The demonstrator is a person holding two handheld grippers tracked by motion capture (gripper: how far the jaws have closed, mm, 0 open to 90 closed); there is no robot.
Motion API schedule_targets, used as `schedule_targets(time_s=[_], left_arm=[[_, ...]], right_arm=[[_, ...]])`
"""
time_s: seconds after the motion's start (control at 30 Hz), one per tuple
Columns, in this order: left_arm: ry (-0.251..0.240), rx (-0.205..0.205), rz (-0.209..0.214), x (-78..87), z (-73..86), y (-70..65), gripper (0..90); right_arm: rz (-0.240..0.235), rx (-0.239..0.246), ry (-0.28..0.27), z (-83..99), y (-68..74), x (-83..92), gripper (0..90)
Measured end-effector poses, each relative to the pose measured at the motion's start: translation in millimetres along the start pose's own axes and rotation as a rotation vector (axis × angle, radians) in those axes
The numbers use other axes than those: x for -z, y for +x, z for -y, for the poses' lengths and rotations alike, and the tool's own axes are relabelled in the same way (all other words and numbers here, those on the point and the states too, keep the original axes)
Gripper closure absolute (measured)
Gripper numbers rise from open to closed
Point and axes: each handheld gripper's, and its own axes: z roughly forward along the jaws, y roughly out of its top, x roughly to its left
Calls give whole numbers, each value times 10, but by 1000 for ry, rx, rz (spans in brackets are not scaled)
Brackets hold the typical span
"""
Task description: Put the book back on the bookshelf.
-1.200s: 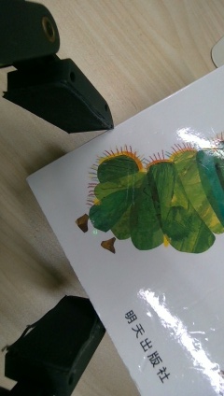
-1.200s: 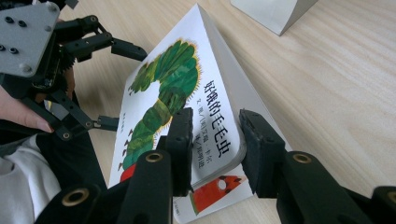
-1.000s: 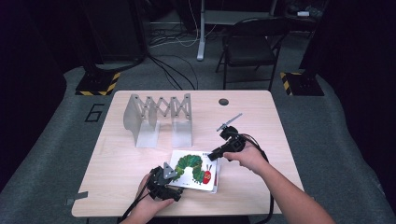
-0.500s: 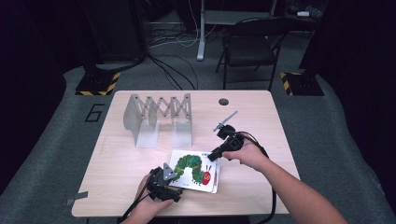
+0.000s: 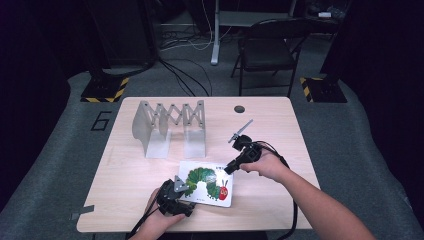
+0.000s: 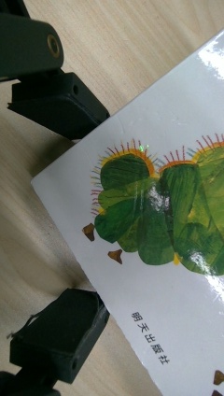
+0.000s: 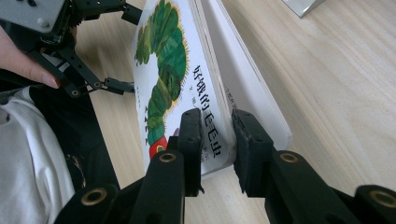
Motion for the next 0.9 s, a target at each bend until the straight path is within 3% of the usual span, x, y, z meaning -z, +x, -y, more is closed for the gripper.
schedule_targets(time_s=[0.5, 0.8, 0.9], left_arm=[[5, 0, 13, 17, -1, 9, 173], [-1, 11, 30, 36, 7, 22, 184], [-2, 5, 29, 43, 10, 23, 190]], right_arm=[[5, 10, 13, -8, 14, -4, 743], [9, 40, 10, -9, 7, 4, 746], [1, 28, 13, -2, 28, 17, 752]])
